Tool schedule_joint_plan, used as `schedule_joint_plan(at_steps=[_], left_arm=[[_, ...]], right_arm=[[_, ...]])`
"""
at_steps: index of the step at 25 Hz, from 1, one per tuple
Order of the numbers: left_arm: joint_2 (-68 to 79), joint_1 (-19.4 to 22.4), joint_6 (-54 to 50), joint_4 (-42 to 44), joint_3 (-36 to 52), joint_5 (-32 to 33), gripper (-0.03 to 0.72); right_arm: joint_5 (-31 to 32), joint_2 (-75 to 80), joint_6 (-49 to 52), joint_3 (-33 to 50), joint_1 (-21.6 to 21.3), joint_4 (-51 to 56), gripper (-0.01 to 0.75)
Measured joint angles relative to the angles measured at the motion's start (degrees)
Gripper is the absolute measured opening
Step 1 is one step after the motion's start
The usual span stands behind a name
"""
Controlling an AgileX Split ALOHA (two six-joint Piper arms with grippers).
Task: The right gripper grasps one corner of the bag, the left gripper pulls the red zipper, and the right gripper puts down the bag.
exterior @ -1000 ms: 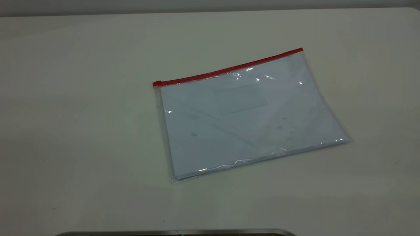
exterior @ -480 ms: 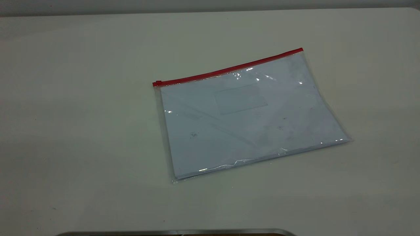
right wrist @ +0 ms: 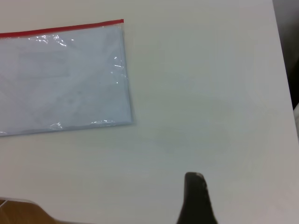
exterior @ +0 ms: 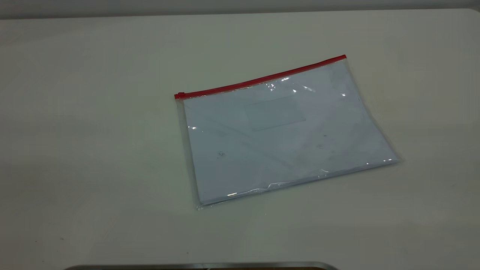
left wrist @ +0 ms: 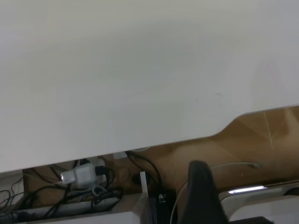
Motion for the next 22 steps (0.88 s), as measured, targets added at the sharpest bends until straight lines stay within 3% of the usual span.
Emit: schedule_joint_plan(at_steps=[10, 17, 22], left_arm=[[-0.9, 0.52, 0.0, -0.06, 0.0, -0.06, 0.586], [-8.88, 8.78, 0.0, -3.35, 0.0, -0.06, 0.586], [-15.33, 11.16, 0.0, -3.35, 0.0, 0.12, 0.586]], right_arm=[[0.0, 0.0, 0.02, 0.0, 0.0, -0.05, 0.579], [0.0, 0.0, 0.02, 0.0, 0.0, -0.05, 0.579], [0.0, 0.0, 0.02, 0.0, 0.0, -0.05, 0.579]])
